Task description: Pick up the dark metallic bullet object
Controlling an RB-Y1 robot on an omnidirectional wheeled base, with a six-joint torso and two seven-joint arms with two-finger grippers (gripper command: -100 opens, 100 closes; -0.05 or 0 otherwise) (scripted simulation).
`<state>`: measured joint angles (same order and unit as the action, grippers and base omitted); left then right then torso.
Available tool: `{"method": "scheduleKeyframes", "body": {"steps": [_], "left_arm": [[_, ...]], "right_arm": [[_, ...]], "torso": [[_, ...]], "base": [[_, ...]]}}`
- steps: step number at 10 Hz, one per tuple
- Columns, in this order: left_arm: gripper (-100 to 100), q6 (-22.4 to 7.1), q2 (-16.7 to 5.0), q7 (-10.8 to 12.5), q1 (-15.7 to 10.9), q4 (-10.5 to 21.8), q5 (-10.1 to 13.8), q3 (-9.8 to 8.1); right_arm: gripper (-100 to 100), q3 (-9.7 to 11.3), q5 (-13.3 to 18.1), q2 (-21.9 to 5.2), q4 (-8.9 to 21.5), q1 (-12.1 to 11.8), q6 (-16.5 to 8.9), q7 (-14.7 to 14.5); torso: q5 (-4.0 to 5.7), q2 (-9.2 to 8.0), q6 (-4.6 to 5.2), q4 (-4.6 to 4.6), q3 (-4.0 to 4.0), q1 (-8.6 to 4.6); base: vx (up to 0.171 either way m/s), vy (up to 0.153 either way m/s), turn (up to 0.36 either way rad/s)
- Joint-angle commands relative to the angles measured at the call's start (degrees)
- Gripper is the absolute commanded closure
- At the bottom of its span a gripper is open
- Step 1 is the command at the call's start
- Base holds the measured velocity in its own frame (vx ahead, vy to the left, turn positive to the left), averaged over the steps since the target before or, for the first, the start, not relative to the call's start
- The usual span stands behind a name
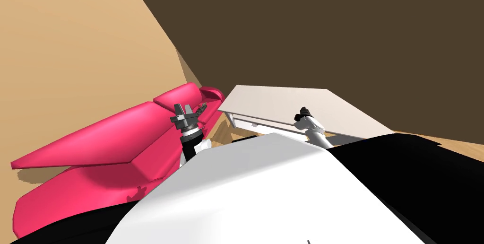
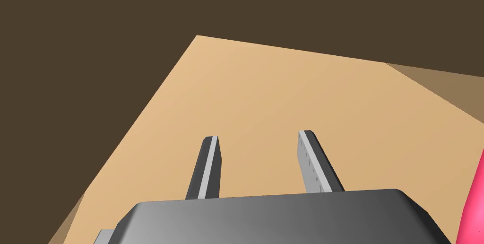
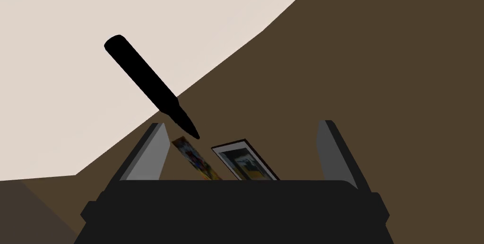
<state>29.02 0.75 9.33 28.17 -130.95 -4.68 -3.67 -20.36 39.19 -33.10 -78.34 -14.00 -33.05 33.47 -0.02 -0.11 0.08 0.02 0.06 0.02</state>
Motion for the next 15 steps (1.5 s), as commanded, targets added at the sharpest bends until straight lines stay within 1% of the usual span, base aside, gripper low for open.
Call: {"method": "scheduleKeyframes", "body": {"steps": [1, 2, 3, 4, 5, 6, 7, 8, 9, 10, 11, 12, 13, 14, 15], "left_arm": [[0, 0.0, 0.0, 0.0, 0.0, 0.0, 0.0, 0.0], [0, 0.0, 0.0, 0.0, 0.0, 0.0, 0.0, 0.01], [0, 0.0, 0.0, 0.0, 0.0, 0.0, 0.0, 0.0], [0, 0.0, 0.0, 0.0, 0.0, 0.0, 0.0, 0.0], [0, 0.0, 0.0, 0.0, 0.0, 0.0, 0.0, 0.0], [0, 0.0, 0.0, 0.0, 0.0, 0.0, 0.0, 0.0], [0, 0.0, 0.0, 0.0, 0.0, 0.0, 0.0, 0.0], [0, 0.0, 0.0, 0.0, 0.0, 0.0, 0.0, 0.0], [0, 0.0, 0.0, 0.0, 0.0, 0.0, 0.0, 0.0], [0, 0.0, 0.0, 0.0, 0.0, 0.0, 0.0, 0.0], [0, 0.0, 0.0, 0.0, 0.0, 0.0, 0.0, 0.0], [0, 0.0, 0.0, 0.0, 0.0, 0.0, 0.0, 0.0], [0, 0.0, 0.0, 0.0, 0.0, 0.0, 0.0, 0.0], [0, 0.0, 0.0, 0.0, 0.0, 0.0, 0.0, 0.0], [0, 0.0, 0.0, 0.0, 0.0, 0.0, 0.0, 0.0]], "right_arm": [[-100, 1.1, 2.4, -0.8, 2.9, 0.7, -2.9, 1.6], [-100, 1.1, 2.4, -0.8, 3.6, 0.7, -4.3, 1.6], [-100, 2.1, 4.5, -1.5, 5.2, 1.4, -6.0, 2.9], [-100, 2.1, 4.5, -1.5, 6.7, 1.4, -7.3, 2.9], [-100, 3.2, 6.5, -2.1, 8.3, 2.0, -9.3, 4.1], [-100, 3.2, 6.5, -2.1, 9.8, 2.0, -10.1, 4.1], [-100, 4.4, 8.4, -2.7, 11.8, 2.6, -12.0, 5.3], [-100, 4.4, 8.4, -2.7, 12.7, 2.6, -12.8, 5.3], [-100, 5.7, 10.3, -3.2, 15.5, 3.1, -14.7, 6.4], [-100, 5.7, 10.3, -3.2, 15.5, 3.1, -15.4, 6.4], [-100, 7.0, 12.1, -3.6, 18.2, 3.6, -17.3, 7.4], [-100, 7.0, 12.1, -3.6, 18.2, 3.6, -17.8, 7.4], [-100, 8.3, 13.8, -3.9, 20.1, 4.1, -20.1, 8.3], [-100, 8.3, 13.8, -3.9, 20.8, 4.1, -20.1, 8.3], [-100, 9.6, 15.4, -4.0, 22.5, 4.4, -22.2, 9.2]], "torso": [[0.0, 0.0, 0.0, 0.0, 0.0, 0.0], [0.0, -0.02, -0.05, 0.01, 0.01, 0.01], [0.0, -0.03, 0.0, 0.01, 0.02, 0.0], [0.0, -0.03, -0.06, 0.01, 0.02, 0.01], [-0.01, -0.04, 0.01, 0.01, 0.03, -0.01], [0.01, -0.06, -0.03, 0.02, 0.04, -0.03], [0.01, -0.06, 0.01, 0.02, 0.04, -0.04], [0.0, -0.07, -0.05, 0.02, 0.04, -0.01], [0.0, -0.06, 0.02, 0.02, 0.04, -0.02], [0.0, -0.07, -0.02, 0.02, 0.04, -0.03], [0.0, -0.08, 0.02, 0.02, 0.05, -0.04], [0.0, -0.1, -0.02, 0.02, 0.06, -0.03], [0.0, -0.09, 0.02, 0.02, 0.06, -0.05], [0.0, -0.09, -0.02, 0.03, 0.06, -0.06], [0.01, -0.09, 0.03, 0.02, 0.05, -0.06]], "base": [[-0.018, 0.009, 0.194], [-0.015, 0.005, 0.12], [-0.021, 0.01, 0.209], [-0.019, 0.003, 0.105], [-0.026, -0.002, 0.176], [-0.022, -0.003, 0.112], [-0.03, 0.008, 0.235], [-0.024, 0.001, 0.097], [-0.026, 0.001, 0.149], [-0.024, -0.003, 0.113], [-0.033, 0.0, 0.187], [-0.029, -0.005, 0.095], [-0.032, -0.007, 0.152], [-0.027, -0.007, 0.096], [-0.038, 0.002, 0.172]]}}
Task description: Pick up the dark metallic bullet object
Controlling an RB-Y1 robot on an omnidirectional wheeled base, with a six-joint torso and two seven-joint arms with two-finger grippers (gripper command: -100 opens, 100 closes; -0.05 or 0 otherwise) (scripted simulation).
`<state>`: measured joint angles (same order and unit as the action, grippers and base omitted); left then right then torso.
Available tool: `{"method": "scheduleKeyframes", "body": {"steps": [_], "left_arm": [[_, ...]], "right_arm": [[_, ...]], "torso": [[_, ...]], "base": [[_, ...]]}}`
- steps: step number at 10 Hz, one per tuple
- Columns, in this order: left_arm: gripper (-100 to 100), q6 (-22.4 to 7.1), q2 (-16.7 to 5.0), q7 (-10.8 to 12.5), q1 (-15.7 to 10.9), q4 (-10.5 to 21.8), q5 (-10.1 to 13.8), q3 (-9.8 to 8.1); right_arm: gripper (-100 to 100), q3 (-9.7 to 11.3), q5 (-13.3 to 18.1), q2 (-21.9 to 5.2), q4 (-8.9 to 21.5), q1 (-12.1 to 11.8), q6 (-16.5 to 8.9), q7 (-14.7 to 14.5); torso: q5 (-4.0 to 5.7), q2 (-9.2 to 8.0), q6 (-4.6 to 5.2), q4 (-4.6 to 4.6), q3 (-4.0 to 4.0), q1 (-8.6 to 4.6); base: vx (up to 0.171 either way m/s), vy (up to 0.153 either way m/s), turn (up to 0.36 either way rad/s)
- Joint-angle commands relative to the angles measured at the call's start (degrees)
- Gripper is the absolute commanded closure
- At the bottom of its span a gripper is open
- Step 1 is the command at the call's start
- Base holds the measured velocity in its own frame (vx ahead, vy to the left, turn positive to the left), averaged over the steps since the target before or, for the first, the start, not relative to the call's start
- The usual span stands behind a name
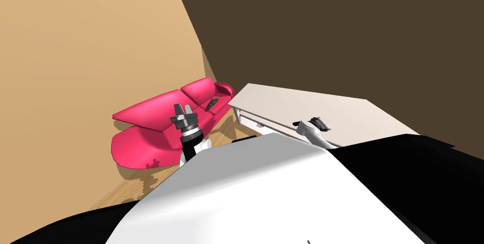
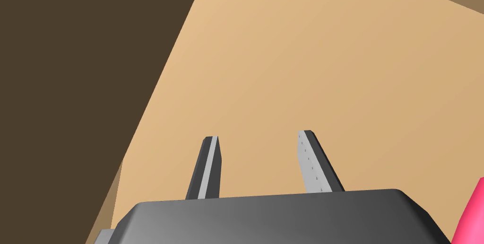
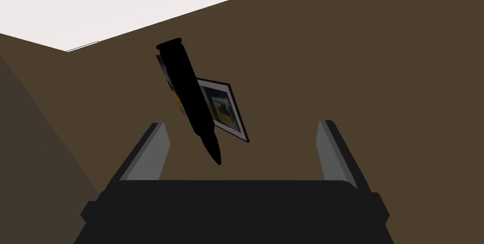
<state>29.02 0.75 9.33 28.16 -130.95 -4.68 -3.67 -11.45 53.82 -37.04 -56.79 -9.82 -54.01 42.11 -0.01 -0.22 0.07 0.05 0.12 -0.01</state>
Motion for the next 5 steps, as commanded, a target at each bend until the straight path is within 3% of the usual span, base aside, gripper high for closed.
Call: {"method": "scheduleKeyframes", "body": {"steps": [1, 3, 5], "left_arm": [[0, 0.0, 0.0, 0.0, 0.0, 0.0, 0.0, 0.0], [0, 0.0, 0.0, 0.0, 0.0, 0.0, 0.0, 0.0], [0, 0.0, 0.0, 0.0, 0.0, 0.0, 0.0, -0.01]], "right_arm": [[-100, 0.7, 0.8, -0.1, 1.7, 0.2, -1.2, 0.5], [-100, 3.2, 3.6, -0.1, 5.6, 0.8, -4.7, 2.0], [-100, 4.4, 4.8, 0.0, 7.8, 1.0, -6.2, 2.6]], "torso": [[0.0, 0.0, 0.0, 0.0, 0.0, 0.0], [0.0, 0.0, 0.02, 0.0, 0.0, -0.01], [0.0, -0.03, 0.05, 0.01, 0.02, -0.02]], "base": [[-0.03, -0.003, 0.106], [-0.043, -0.003, 0.18], [-0.042, -0.005, 0.098]]}}
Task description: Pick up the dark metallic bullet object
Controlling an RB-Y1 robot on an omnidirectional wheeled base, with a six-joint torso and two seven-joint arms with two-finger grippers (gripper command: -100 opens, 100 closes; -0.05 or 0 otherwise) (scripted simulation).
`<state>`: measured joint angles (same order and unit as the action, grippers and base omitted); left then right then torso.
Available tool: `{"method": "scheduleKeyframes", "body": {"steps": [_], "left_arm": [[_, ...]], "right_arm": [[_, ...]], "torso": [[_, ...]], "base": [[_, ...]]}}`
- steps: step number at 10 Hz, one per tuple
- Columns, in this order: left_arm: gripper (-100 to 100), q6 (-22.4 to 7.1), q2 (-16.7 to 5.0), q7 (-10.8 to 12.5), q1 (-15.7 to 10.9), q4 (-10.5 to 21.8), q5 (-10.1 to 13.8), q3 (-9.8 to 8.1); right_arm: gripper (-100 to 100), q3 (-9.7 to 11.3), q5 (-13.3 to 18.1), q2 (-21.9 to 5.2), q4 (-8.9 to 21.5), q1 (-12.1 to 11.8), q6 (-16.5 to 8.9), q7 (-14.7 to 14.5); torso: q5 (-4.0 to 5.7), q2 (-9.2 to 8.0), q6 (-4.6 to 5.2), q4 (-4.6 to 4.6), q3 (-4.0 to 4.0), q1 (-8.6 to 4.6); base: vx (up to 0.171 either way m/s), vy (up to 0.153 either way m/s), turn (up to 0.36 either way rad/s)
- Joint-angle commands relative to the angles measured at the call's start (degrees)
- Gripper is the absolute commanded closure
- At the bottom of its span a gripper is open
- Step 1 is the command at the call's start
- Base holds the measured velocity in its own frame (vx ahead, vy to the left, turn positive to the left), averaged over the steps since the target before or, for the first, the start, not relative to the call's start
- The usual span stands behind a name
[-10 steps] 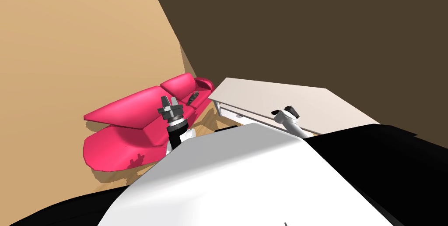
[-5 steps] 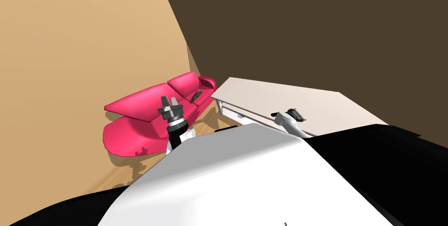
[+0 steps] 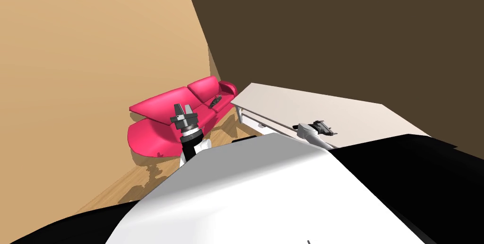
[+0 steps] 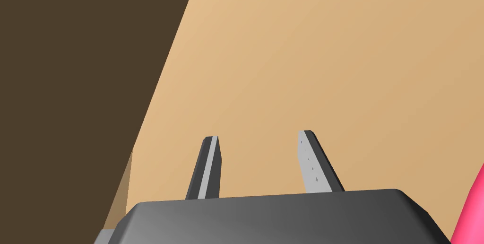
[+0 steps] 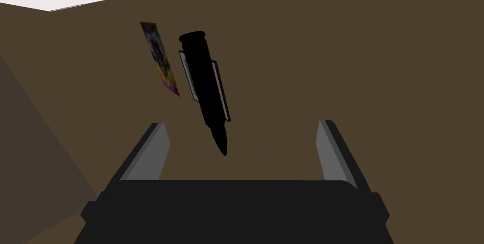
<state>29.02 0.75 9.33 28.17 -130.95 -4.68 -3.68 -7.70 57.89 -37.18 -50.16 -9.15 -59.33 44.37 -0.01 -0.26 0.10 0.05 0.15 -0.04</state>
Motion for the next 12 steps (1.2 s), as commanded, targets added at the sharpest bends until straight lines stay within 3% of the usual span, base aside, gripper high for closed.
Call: {"method": "scheduleKeyframes", "body": {"steps": [1, 4, 6, 7, 8, 10, 11, 12], "left_arm": [[0, 0.0, 0.0, 0.0, 0.0, 0.0, 0.0, 0.0], [0, 0.0, 0.0, 0.0, 0.0, 0.0, 0.0, 0.0], [0, 0.0, 0.0, 0.0, 0.0, 0.0, 0.0, 0.0], [0, 0.0, 0.0, 0.0, 0.0, 0.0, 0.0, -0.01], [0, 0.0, 0.0, 0.0, 0.0, 0.0, 0.0, 0.0], [0, 0.0, 0.0, 0.0, 0.0, 0.0, 0.0, -0.01], [0, 0.0, 0.0, 0.0, 0.0, 0.0, 0.0, -0.01], [0, 0.0, 0.0, 0.0, 0.0, 0.0, 0.0, -0.01]], "right_arm": [[-100, 1.8, 1.7, 0.3, 2.9, 0.5, -2.2, 0.9], [-100, 4.3, 3.7, 1.2, 6.3, 0.7, -4.7, 1.9], [-100, 4.4, 3.8, 1.2, 6.6, 0.9, -4.7, 1.8], [0, 4.5, 3.9, 1.2, 6.9, 0.9, -4.7, 2.0], [-100, 2.8, 6.4, 3.4, 5.5, 2.0, -5.0, 0.2], [-100, 2.8, 6.4, 3.4, 5.5, 2.0, -5.0, 0.2], [-100, 1.0, 9.0, 5.6, 4.3, 3.2, -5.2, -1.7], [-100, 1.0, 9.0, 5.6, 4.3, 3.2, -5.2, -1.7]], "torso": [[0.0, 0.0, 0.0, 0.0, 0.0, 0.0], [0.0, -0.05, 0.02, 0.01, 0.03, -0.03], [0.0, 0.05, 0.02, -0.01, -0.02, -0.02], [-0.01, 0.1, 0.03, -0.02, -0.05, -0.01], [-0.01, 0.14, 0.03, -0.03, -0.08, 0.0], [0.03, 0.06, 0.03, -0.01, -0.03, -0.19], [0.02, 0.07, 0.03, -0.01, -0.04, -0.12], [0.04, 0.04, 0.03, -0.01, -0.03, -0.19]], "base": [[-0.052, -0.005, 0.192], [-0.051, -0.01, 0.122], [-0.019, -0.004, 0.038], [0.0, 0.0, 0.0], [-0.026, -0.051, -0.08], [-0.029, -0.043, -0.003], [-0.039, -0.057, -0.074], [-0.034, -0.057, -0.028]]}}
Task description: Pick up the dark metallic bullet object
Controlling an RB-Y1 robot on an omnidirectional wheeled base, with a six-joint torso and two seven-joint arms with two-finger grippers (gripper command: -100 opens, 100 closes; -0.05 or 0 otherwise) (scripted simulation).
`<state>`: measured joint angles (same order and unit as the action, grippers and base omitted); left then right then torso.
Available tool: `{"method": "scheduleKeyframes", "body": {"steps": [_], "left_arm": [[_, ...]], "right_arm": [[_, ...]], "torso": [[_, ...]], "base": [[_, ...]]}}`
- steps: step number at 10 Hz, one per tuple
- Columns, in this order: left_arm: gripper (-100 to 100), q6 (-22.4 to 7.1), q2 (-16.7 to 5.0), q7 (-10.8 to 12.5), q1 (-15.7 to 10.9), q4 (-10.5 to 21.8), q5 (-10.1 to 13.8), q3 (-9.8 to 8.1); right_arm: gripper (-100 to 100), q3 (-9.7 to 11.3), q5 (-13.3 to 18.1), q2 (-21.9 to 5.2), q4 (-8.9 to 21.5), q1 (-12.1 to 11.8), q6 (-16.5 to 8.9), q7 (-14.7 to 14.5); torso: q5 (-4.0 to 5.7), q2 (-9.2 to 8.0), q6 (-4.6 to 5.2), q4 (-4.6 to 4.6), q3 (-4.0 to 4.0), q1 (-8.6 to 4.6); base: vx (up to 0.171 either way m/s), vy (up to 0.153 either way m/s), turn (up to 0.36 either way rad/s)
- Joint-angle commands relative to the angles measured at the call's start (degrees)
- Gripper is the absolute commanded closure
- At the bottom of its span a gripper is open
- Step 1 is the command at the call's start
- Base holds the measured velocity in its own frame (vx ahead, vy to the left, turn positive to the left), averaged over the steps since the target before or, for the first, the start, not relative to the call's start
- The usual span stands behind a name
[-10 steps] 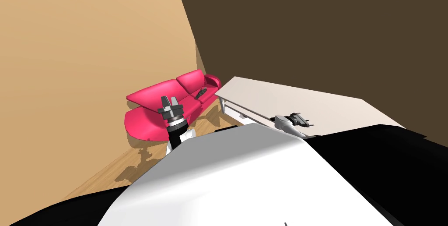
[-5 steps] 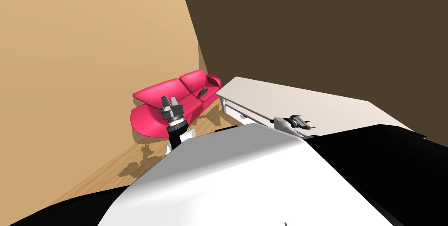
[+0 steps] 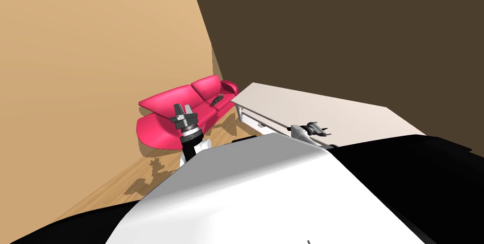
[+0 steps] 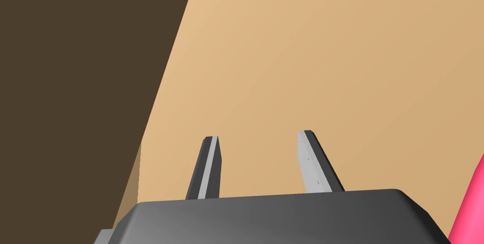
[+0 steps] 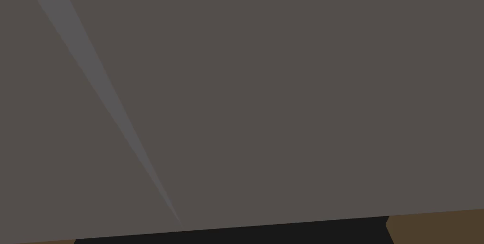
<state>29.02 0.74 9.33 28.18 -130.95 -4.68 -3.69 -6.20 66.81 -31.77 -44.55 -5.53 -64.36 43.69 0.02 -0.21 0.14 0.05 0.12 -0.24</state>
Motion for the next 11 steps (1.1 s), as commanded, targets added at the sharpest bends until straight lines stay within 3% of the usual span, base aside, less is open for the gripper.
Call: {"method": "scheduleKeyframes", "body": {"steps": [1, 2, 3, 4, 5, 7, 8, 9, 10, 11], "left_arm": [[0, 0.0, 0.0, 0.0, 0.0, 0.0, 0.0, 0.0], [0, 0.0, 0.0, 0.0, 0.0, 0.0, 0.0, 0.0], [0, 0.0, 0.0, 0.0, 0.0, 0.0, 0.0, 0.0], [0, 0.0, 0.0, 0.0, 0.0, 0.0, 0.0, 0.0], [0, 0.0, 0.0, 0.0, 0.0, 0.0, 0.0, 0.0], [0, 0.0, 0.0, 0.0, 0.0, 0.0, 0.0, 0.0], [0, 0.0, 0.0, 0.0, 0.0, 0.0, 0.0, 0.0], [0, 0.0, 0.0, 0.0, 0.0, 0.0, 0.0, 0.0], [0, 0.0, 0.0, 0.0, 0.0, 0.0, 0.0, 0.0], [0, 0.0, 0.0, 0.0, 0.0, 0.0, 0.0, 0.0]], "right_arm": [[-100, -2.2, 2.6, 2.5, -2.6, 0.7, -0.4, -2.8], [-100, -4.0, 4.4, 4.3, -3.9, 1.8, -0.7, -4.3], [-100, -4.0, 5.2, 4.7, -3.9, 1.8, -0.7, -4.7], [-100, -5.7, 7.5, 6.9, -5.2, 2.9, -0.9, -6.5], [-100, -5.7, 7.8, 6.9, -5.2, 2.9, -0.9, -6.5], [-100, -9.2, 11.9, 11.0, -7.7, 5.2, -1.4, -9.7], [-100, -9.2, 12.9, 11.3, -7.7, 5.2, -1.4, -10.1], [-100, -10.9, 14.9, 13.5, -9.0, 6.3, -1.6, -12.0], [-100, -10.9, 15.5, 13.5, -9.0, 6.3, -1.6, -12.0], [-100, -12.7, 17.7, 15.7, -10.3, 7.4, -1.9, -13.8]], "torso": [[0.0, 0.0, 0.0, 0.0, 0.0, 0.0], [0.02, -0.04, 0.0, 0.01, 0.02, -0.09], [0.04, -0.06, -0.01, 0.01, 0.03, -0.19], [0.03, -0.05, 0.0, 0.01, 0.03, -0.09], [0.01, -0.04, 0.01, 0.01, 0.02, -0.06], [0.01, -0.03, -0.01, 0.01, 0.02, -0.01], [0.02, -0.1, 0.01, 0.02, 0.06, -0.17], [0.04, -0.06, 0.0, 0.01, 0.04, -0.14], [0.02, -0.01, 0.0, 0.0, 0.01, -0.1], [0.0, -0.02, 0.0, 0.0, 0.01, 0.0]], "base": [[-0.049, -0.086, -0.061], [-0.058, -0.112, -0.076], [-0.042, -0.077, -0.024], [-0.04, -0.072, -0.079], [-0.043, -0.054, -0.029], [-0.055, -0.089, -0.058], [-0.047, -0.096, -0.041], [-0.029, -0.085, -0.074], [-0.034, -0.055, -0.029], [-0.048, -0.068, -0.063]]}}
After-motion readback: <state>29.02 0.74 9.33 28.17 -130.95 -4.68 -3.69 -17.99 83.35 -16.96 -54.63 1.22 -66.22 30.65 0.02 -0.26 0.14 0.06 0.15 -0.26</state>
